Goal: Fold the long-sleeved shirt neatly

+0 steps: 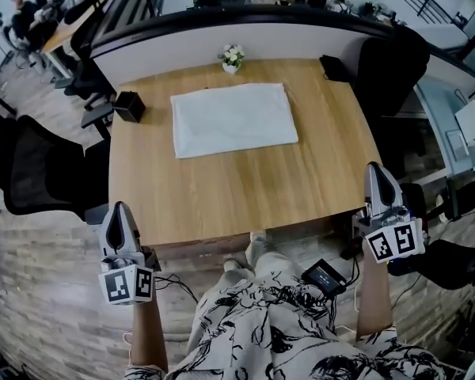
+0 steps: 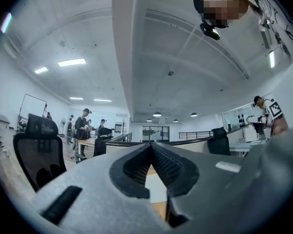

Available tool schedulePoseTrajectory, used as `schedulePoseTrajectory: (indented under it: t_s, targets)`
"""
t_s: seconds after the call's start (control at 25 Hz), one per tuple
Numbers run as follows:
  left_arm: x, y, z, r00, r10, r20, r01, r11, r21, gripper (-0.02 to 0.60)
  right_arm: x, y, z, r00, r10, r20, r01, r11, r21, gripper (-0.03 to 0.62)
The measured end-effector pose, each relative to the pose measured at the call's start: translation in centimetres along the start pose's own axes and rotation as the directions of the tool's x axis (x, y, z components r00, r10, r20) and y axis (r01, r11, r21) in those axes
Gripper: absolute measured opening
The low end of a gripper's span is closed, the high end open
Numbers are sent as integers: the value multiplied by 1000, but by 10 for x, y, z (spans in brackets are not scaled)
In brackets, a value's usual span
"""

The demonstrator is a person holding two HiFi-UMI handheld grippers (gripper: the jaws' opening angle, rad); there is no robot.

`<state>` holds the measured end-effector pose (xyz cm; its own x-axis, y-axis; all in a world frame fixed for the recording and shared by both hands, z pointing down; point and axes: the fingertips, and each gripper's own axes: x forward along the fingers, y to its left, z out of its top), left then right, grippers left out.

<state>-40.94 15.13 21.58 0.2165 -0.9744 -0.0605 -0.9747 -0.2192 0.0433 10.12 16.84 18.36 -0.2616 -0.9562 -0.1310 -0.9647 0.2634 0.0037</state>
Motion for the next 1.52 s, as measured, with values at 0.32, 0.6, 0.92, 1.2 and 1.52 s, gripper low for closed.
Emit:
schedulePoseTrajectory:
  t_s: [0.32,0.6,0.92,1.2,1.52]
  targets:
    - [-27,-15,17,998,45,37,-43,998,-36,3,-16,-10,20,999,-24,35,26,998,-63,5]
    - [-44,-20,24,997,63,36,-64,998,27,3,-40,-34,22,1000,4,-5,-5,994,-109,6]
    - [-79,6,15,986,168,-5,-167,985,37,3,-60,-60,10,998,-61,-28,58,992,-108,6]
    - [-77,-3,-3,984,173,-33,-173,985,6,3,-58,-57,-15,994,-98,-47,96,994,-43,6]
    - [-65,-22,-12,989,137,-52,-136,990,19,3,-55,-43,-23,996,-84,-41,82,995,-53,5]
